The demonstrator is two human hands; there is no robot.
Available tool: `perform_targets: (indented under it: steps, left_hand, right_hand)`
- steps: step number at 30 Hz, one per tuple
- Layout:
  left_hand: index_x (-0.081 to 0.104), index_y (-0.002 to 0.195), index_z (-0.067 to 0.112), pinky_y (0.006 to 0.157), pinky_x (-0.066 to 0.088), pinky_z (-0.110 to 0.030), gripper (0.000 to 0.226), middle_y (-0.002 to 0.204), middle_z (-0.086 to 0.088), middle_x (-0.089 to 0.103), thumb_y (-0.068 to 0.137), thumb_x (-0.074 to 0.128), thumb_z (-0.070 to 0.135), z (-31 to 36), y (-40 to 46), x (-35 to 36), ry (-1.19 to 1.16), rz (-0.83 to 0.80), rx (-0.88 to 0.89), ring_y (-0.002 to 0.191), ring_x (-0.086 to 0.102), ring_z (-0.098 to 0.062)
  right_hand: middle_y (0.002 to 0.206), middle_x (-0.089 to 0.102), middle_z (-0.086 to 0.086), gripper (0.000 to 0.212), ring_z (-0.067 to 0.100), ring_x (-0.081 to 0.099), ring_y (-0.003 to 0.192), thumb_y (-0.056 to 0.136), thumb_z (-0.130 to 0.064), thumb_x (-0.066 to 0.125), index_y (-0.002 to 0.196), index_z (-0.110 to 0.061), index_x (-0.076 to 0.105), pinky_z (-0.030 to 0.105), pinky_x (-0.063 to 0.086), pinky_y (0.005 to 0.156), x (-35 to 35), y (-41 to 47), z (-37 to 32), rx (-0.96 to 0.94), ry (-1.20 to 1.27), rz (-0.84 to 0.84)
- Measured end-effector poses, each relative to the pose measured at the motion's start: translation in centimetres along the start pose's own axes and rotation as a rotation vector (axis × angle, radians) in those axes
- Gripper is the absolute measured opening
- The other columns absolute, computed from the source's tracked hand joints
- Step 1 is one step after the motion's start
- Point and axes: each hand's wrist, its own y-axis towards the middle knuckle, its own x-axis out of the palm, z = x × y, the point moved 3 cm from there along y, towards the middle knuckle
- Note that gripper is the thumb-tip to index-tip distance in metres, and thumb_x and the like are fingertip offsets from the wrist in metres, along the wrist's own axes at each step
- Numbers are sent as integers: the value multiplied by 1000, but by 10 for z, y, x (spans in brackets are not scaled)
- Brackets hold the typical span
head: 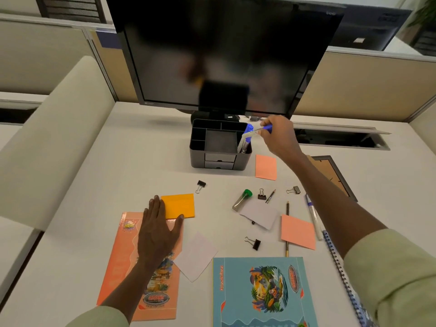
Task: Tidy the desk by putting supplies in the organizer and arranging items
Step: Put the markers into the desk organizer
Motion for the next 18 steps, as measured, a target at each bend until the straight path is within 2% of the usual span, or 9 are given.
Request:
perform_targets:
  steps: [4,7,12,14,18]
  left_hand:
    - [27,152,9,120,18,-39,88,160,-6,23,89,32,70,1,0,0,-1,-2,-11,148,22,-24]
    - [27,152,10,120,18,-38,87,160,-6,23,89,34,70,1,0,-1,-7,6,-13,148,22,-23]
    - [29,151,9,120,19,-39,88,160,-6,24,89,32,71,2,0,-2,-22,13,-12,148,22,-22]
    - [29,151,9,120,19,-39,87,160,-6,25,89,33,70,2,0,-2,-25,17,-18,148,22,-22]
    - [31,150,9,121,20,-40,86,159,-5,26,90,32,70,2,-1,-2,-18,23,-28,148,23,-22]
  right_hand:
    - [97,61,6,20,16,58,81,89,-9,64,108,-10,58,18,46,62,13,13,-10,-21,5,-13]
    - [101,62,9,26,20,60,84,88,-11,66,112,-11,56,29,55,73,26,21,-11,-26,-20,-43]
    - [102,60,10,25,16,55,74,92,-8,60,117,-9,54,25,46,65,47,35,-4,-9,-83,-78]
    - [106,59,10,30,14,55,73,93,-5,57,123,-9,52,25,45,66,52,40,-1,2,-106,-91]
    - [127,54,12,46,24,54,107,89,5,55,132,-9,47,24,39,79,52,42,0,-29,-111,-74]
